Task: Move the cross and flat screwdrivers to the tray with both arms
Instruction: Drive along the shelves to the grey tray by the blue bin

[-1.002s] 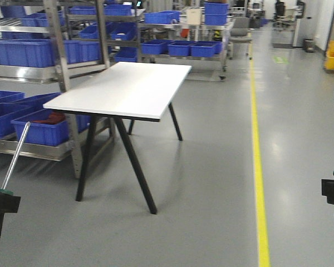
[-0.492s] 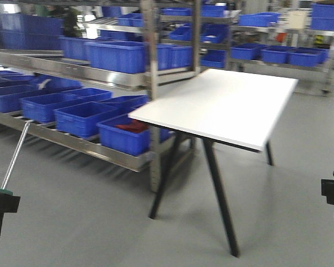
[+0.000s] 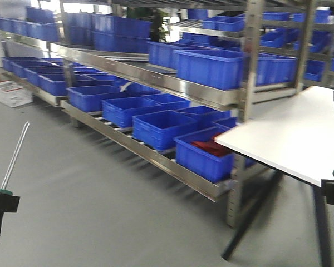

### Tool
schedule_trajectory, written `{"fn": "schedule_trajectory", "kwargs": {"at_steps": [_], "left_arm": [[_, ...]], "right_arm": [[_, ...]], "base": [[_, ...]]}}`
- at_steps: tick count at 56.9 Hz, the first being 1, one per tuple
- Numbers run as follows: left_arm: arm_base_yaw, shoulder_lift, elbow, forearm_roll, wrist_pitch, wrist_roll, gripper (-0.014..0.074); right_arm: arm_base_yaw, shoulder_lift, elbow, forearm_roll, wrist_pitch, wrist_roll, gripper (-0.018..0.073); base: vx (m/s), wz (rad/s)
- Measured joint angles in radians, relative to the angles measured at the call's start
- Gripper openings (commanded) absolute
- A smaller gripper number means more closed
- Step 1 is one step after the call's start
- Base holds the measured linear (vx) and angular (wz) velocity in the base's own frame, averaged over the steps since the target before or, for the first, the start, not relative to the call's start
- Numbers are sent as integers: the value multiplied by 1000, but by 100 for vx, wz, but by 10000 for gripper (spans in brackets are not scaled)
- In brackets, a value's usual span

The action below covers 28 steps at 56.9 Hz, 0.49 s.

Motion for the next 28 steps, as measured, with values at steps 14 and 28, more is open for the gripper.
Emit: {"fn": "schedule_trajectory", "kwargs": {"at_steps": [14,28], "left_arm": [[0,0,0,0,0,0,-1],[0,0,0,0,0,0,-1]], "right_arm": [[0,0,0,0,0,0,-8],[0,0,0,0,0,0,-8]], "base": [[54,52],[55,52]]}}
